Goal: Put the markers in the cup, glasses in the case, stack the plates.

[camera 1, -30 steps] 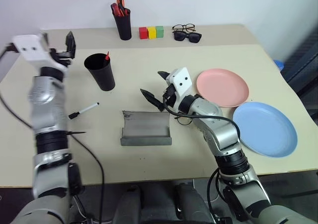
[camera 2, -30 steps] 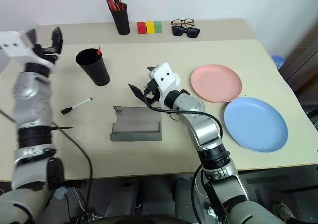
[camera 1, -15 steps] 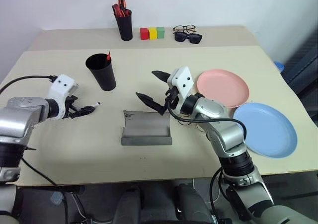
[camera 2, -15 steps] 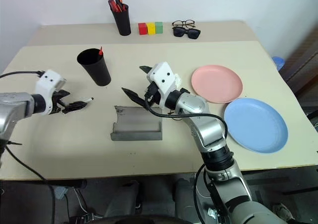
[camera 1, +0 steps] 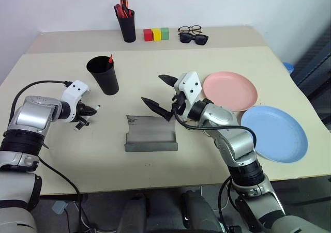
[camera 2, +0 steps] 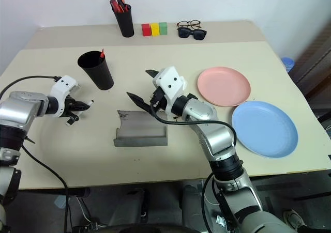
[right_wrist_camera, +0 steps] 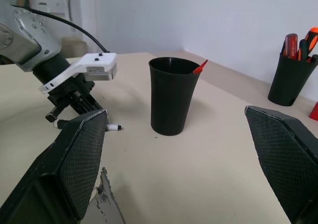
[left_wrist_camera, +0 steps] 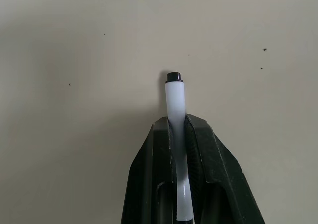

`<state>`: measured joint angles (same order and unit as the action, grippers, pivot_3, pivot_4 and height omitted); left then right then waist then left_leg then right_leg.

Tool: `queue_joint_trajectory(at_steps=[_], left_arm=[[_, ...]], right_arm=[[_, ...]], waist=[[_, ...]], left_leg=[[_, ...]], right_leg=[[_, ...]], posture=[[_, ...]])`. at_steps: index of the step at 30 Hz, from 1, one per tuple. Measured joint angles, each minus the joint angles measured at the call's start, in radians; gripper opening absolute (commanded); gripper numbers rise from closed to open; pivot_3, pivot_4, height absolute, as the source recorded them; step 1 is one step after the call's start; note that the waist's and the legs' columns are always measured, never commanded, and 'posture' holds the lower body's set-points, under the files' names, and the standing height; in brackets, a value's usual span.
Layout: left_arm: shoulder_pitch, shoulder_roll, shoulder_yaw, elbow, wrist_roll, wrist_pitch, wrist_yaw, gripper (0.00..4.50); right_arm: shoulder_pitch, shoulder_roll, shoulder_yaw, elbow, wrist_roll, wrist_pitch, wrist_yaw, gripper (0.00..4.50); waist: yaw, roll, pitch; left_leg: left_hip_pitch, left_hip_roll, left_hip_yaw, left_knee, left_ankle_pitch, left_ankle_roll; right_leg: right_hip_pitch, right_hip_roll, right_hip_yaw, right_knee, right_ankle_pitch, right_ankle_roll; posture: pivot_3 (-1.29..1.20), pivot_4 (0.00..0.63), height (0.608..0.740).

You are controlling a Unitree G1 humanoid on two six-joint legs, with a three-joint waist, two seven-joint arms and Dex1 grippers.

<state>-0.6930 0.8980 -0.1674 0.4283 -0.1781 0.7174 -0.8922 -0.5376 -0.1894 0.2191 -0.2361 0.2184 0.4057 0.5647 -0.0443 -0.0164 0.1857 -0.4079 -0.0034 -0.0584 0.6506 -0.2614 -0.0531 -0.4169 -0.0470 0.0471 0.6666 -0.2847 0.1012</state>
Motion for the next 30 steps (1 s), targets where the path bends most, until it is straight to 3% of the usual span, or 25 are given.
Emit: queue_joint_trajectory(at_steps=[6, 10, 12, 14, 21, 30], left_arm=[[0.114, -0.044, 0.110, -0.220, -0.087, -0.076, -0.059, 0.07], [0.105, -0.181, 0.245, -0.429, -0.215, -0.172, -0.027, 0.07], [0.002, -0.294, 0.315, -0.392, -0.218, -0.253, 0.112, 0.07], [-0.102, -0.347, 0.364, -0.323, -0.192, -0.324, 0.252, 0.07], [-0.180, -0.430, 0.387, -0.023, 0.022, -0.658, 0.613, 0.07], [-0.184, -0.488, 0.389, 0.246, 0.051, -0.870, 0.693, 0.07]], right_arm=[[0.002, -0.005, 0.002, -0.003, 0.001, 0.001, 0.004, 4.50], [-0.005, -0.002, 0.002, -0.003, 0.001, -0.004, 0.010, 4.50], [-0.031, 0.004, 0.003, 0.014, -0.010, -0.023, 0.002, 4.50], [-0.062, 0.015, 0.004, 0.033, -0.032, -0.054, -0.012, 4.50], [-0.094, 0.044, 0.033, 0.130, -0.096, -0.090, -0.046, 4.50], [-0.083, 0.063, 0.048, 0.154, -0.117, -0.090, -0.068, 4.50]], waist=[[0.004, 0.000, 0.000], [0.014, 0.000, 0.000], [0.024, -0.001, 0.000], [0.022, -0.001, 0.000], [0.024, 0.000, -0.001], [0.026, -0.001, -0.001]], left_leg=[[-0.001, 0.001, 0.000, 0.000, 0.000, 0.000], [-0.001, 0.001, 0.000, 0.002, 0.000, 0.000], [-0.001, 0.000, -0.001, 0.005, 0.000, 0.000], [0.000, 0.000, 0.000, 0.005, 0.000, 0.000], [-0.001, 0.000, 0.002, 0.003, 0.000, 0.000], [-0.003, -0.001, 0.002, 0.004, 0.000, 0.000]], right_leg=[[0.000, -0.002, 0.000, -0.001, 0.000, 0.000], [0.000, -0.002, 0.000, -0.001, 0.000, 0.000], [0.001, -0.001, -0.001, 0.001, 0.001, 0.000], [0.001, -0.001, 0.000, 0.002, 0.001, 0.000], [-0.002, -0.001, 0.000, 0.001, 0.001, 0.000], [-0.003, -0.001, 0.000, 0.001, 0.001, 0.000]], posture=[[0.00, 0.150, 0.740], [0.00, 0.150, 0.740], [0.00, 0.150, 0.740], [0.00, 0.150, 0.740], [0.00, 0.150, 0.740], [0.00, 0.150, 0.740]])
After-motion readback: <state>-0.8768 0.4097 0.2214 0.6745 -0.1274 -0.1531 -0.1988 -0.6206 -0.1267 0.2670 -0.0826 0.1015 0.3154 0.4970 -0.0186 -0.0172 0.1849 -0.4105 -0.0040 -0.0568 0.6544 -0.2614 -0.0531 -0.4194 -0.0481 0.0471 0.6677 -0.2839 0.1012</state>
